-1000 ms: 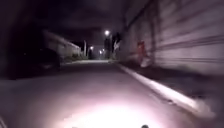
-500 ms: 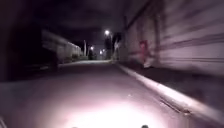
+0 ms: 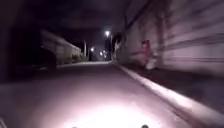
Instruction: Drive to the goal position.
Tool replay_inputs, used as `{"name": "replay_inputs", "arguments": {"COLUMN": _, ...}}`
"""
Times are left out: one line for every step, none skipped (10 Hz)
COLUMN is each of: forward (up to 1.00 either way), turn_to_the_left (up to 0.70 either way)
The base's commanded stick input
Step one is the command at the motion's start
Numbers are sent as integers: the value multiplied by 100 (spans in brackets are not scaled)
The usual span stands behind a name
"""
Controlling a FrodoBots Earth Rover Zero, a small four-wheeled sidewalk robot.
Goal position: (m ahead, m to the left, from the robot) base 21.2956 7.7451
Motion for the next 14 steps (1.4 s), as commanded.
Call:
{"name": "replay_inputs", "arguments": {"forward": 70, "turn_to_the_left": 0}}
{"name": "replay_inputs", "arguments": {"forward": 70, "turn_to_the_left": 0}}
{"name": "replay_inputs", "arguments": {"forward": 70, "turn_to_the_left": 0}}
{"name": "replay_inputs", "arguments": {"forward": 70, "turn_to_the_left": 0}}
{"name": "replay_inputs", "arguments": {"forward": 70, "turn_to_the_left": 0}}
{"name": "replay_inputs", "arguments": {"forward": 70, "turn_to_the_left": 0}}
{"name": "replay_inputs", "arguments": {"forward": 70, "turn_to_the_left": 0}}
{"name": "replay_inputs", "arguments": {"forward": 70, "turn_to_the_left": 0}}
{"name": "replay_inputs", "arguments": {"forward": 70, "turn_to_the_left": 0}}
{"name": "replay_inputs", "arguments": {"forward": 70, "turn_to_the_left": 0}}
{"name": "replay_inputs", "arguments": {"forward": 70, "turn_to_the_left": 0}}
{"name": "replay_inputs", "arguments": {"forward": 70, "turn_to_the_left": 0}}
{"name": "replay_inputs", "arguments": {"forward": 70, "turn_to_the_left": 0}}
{"name": "replay_inputs", "arguments": {"forward": 70, "turn_to_the_left": 0}}
